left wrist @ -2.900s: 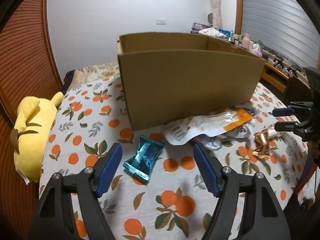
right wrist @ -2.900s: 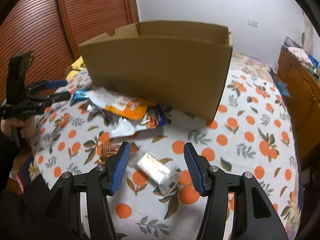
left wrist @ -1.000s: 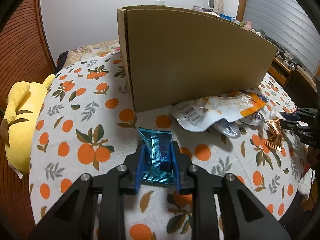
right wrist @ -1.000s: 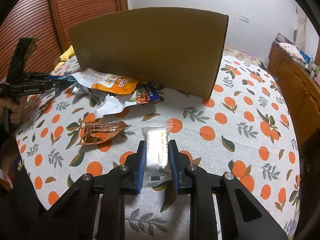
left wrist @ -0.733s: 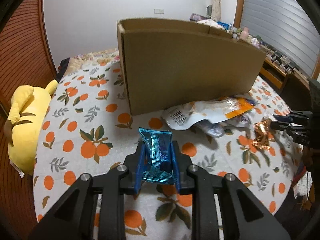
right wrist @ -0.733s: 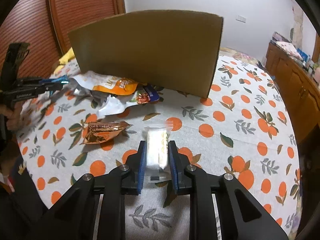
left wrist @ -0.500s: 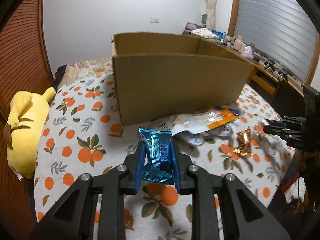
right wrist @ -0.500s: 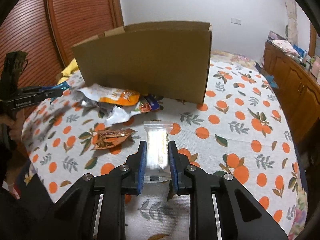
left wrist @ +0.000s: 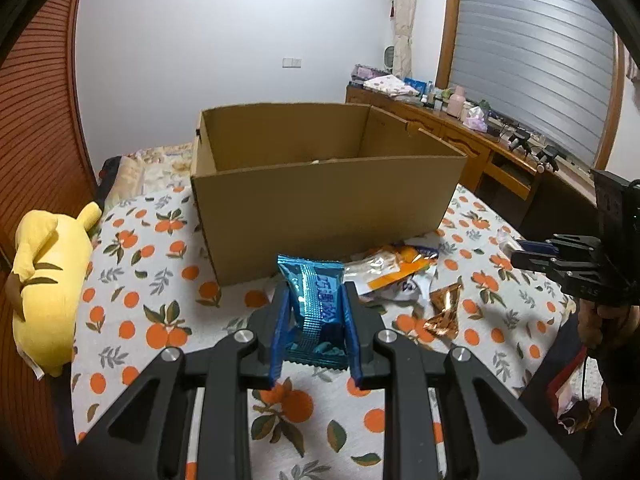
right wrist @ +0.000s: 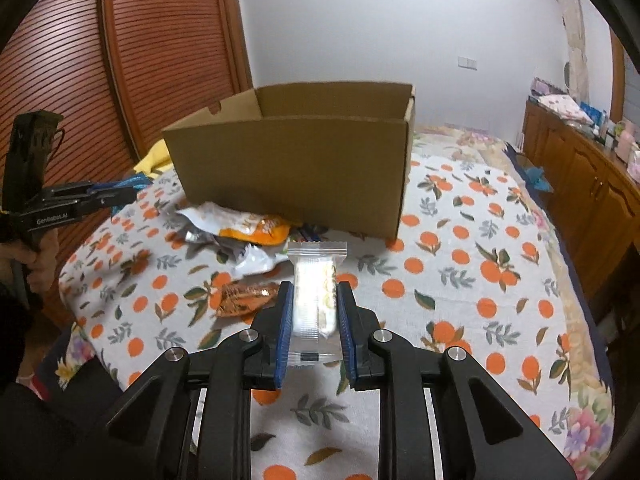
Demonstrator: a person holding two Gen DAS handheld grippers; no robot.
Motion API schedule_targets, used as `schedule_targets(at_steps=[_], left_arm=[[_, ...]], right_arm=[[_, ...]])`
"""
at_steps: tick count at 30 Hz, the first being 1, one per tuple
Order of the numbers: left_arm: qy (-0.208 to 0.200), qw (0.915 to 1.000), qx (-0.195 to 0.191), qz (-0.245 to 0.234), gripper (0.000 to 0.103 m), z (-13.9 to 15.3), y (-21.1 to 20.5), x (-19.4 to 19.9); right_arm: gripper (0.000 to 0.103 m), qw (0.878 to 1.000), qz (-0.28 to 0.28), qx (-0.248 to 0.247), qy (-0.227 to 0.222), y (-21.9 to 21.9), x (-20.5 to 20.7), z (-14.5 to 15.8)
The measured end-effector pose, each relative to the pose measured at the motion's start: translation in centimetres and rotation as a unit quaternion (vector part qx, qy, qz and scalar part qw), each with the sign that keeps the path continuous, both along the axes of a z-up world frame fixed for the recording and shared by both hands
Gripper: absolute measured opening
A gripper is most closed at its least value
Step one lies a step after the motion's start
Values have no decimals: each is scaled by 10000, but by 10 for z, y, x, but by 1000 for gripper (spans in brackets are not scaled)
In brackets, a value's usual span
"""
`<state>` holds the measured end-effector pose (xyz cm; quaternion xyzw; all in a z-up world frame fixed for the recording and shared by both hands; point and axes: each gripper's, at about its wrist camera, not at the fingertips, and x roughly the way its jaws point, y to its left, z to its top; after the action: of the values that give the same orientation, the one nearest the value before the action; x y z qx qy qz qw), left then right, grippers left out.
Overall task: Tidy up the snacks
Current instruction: 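Lift the teal candy and white bar over the box with both grippers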
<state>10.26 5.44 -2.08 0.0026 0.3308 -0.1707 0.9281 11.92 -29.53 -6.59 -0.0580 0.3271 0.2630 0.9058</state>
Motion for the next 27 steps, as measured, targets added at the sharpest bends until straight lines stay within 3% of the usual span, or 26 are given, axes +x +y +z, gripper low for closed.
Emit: schedule_targets(at_steps=[13,27], left_arm=[[-293,9995,-50,-77,22,30,-8,7],[-512,9985,141,-118,23,54,-21,31]], right_arm=[[20,9993,98,121,-330,11,8,30],[20,9981,214,173,-559,29,31,56]])
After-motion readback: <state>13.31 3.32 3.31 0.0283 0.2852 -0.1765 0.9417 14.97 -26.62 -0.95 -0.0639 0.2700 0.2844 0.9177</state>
